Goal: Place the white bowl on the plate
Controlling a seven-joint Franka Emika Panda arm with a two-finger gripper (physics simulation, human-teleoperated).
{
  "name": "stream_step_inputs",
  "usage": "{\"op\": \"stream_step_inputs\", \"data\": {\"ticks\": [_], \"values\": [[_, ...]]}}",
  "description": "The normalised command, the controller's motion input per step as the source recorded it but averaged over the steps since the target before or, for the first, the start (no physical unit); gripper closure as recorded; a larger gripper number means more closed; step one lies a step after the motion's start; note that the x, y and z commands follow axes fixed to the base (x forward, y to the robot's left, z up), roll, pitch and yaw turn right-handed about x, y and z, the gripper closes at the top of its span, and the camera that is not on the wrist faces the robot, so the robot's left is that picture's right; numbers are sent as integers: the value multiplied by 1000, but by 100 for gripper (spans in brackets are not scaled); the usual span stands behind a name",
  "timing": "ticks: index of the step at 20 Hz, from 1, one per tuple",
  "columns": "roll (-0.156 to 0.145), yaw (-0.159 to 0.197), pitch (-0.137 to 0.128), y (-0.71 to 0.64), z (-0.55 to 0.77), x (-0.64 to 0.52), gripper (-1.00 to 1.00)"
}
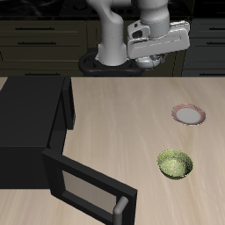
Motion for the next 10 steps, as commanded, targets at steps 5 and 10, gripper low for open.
{"op": "stream_step_inputs", "data": {"ticks": [5, 10], "values": [[1, 3, 0, 374, -87, -75, 100], [-15, 6, -7, 424, -114, -121, 100]]}}
